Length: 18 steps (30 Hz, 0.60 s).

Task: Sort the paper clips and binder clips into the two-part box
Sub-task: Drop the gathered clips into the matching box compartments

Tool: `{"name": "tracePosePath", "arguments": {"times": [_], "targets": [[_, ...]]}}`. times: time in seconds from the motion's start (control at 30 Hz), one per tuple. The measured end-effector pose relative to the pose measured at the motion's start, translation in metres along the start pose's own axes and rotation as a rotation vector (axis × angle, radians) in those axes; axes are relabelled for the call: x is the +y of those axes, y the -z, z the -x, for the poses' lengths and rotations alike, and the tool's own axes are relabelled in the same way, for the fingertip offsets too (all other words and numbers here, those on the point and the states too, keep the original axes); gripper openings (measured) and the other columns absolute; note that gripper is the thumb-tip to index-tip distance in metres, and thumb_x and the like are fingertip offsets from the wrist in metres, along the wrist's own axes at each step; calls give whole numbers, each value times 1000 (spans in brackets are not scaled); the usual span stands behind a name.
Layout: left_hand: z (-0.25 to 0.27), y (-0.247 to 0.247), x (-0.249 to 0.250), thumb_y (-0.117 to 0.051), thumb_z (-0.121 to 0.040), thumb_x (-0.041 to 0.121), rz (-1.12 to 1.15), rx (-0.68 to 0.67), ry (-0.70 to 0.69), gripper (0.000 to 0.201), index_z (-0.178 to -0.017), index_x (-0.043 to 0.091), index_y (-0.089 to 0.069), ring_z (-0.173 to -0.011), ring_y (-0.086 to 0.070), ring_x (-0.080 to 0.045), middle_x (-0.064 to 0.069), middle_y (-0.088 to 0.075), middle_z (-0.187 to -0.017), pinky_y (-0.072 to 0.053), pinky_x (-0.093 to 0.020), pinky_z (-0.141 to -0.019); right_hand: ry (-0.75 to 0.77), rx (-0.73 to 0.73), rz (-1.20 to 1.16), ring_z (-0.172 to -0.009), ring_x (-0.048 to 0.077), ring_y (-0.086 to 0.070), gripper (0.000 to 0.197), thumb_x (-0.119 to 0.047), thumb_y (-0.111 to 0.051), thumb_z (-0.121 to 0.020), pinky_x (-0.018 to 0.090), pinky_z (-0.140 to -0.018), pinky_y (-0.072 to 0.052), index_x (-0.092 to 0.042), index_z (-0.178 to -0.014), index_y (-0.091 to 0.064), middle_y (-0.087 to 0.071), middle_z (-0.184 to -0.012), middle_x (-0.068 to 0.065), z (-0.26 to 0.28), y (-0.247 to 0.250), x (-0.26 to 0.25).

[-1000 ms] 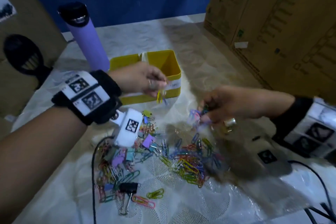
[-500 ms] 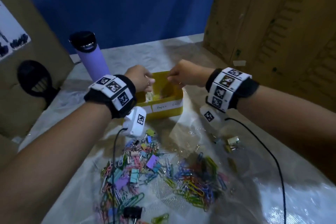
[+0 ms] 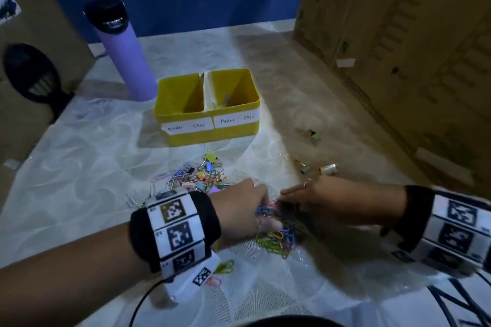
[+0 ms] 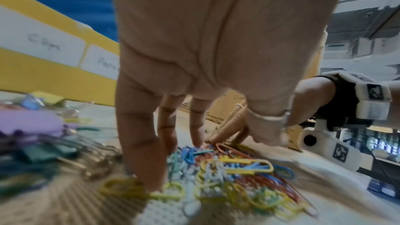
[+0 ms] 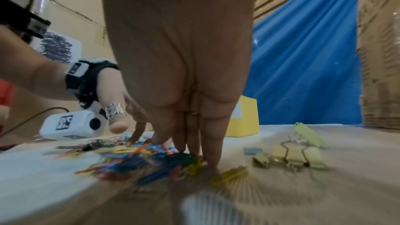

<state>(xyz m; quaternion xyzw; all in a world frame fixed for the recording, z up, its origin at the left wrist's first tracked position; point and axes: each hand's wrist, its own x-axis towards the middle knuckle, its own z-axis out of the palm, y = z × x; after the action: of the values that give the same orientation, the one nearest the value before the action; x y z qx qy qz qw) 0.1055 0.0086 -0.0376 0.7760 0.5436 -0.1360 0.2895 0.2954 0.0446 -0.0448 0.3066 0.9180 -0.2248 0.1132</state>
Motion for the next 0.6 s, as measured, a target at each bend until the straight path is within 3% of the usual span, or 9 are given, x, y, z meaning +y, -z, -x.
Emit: {"name": "tracePosePath", "arguments": {"times": [0.07, 0.13, 0.2, 0.33, 0.43, 0.5, 0.6], "targets": [[-2, -10, 9, -66, -68, 62, 2, 8, 6, 69, -116, 19, -41, -109, -49, -27, -7, -42, -118, -45, -42, -92, -73, -51, 18, -129, 25, -45, 58, -24, -60, -85, 29, -106, -33, -11, -137, -39, -43, -145, 9, 11, -8, -8], [-7, -17, 15, -75, -62, 55, -52, 48, -1, 74, -113, 16, -39, -108, -49, -29, -10, -43, -118, -45, -42, -90, -115, -35, 24, -127, 26, -46, 71, -31, -67, -77, 34, -105, -39, -17, -139, -36, -41, -144, 7, 18, -19, -12], [-11, -19, 15, -77, -65, 43, -63, 84, -14, 64, -110, 13, -43, -107, -51, -31, -12, -48, -116, -46, -41, -87, -114, 41, 74, -119, 26, -52, 59, -31, -64, -80, 37, -99, -44, -18, -133, -42, -49, -135, 7, 20, -30, -11], [-15, -7, 6, -72, -79, 23, -19, 144, -66, 33, -102, 3, -58, -95, -57, -29, -15, -58, -100, -37, -27, -70, -12, 194, 141, -93, 23, -59, 22, -21, -47, -89, 31, -77, -47, -17, -108, -57, -59, -103, 5, 25, -39, -8], [-13, 6, -4, -72, -78, 19, 18, 194, -77, 25, -99, 8, -68, -87, -59, -20, -10, -66, -97, -37, -21, -71, -20, 211, 88, -82, 23, -61, 15, -21, -53, -85, 29, -69, -47, -17, -97, -63, -63, -91, 5, 23, -37, -5], [-10, 20, -11, -74, -76, 19, 53, 224, -61, 24, -98, 9, -70, -74, -55, -14, -3, -62, -80, -38, -18, -64, -13, 222, 54, -72, 21, -65, 13, -20, -60, -77, 27, -64, -53, -16, -86, -69, -70, -81, 5, 17, -34, 0], [-8, 53, -24, -76, -74, 20, 123, 294, -50, 21, -91, 9, -71, -64, -55, -13, 3, -57, -65, -39, -17, -54, -59, 243, -201, -57, -3, -61, 18, -12, -63, -66, 3, -57, -43, -15, -79, -74, -75, -72, 1, 9, -18, 8]]}}
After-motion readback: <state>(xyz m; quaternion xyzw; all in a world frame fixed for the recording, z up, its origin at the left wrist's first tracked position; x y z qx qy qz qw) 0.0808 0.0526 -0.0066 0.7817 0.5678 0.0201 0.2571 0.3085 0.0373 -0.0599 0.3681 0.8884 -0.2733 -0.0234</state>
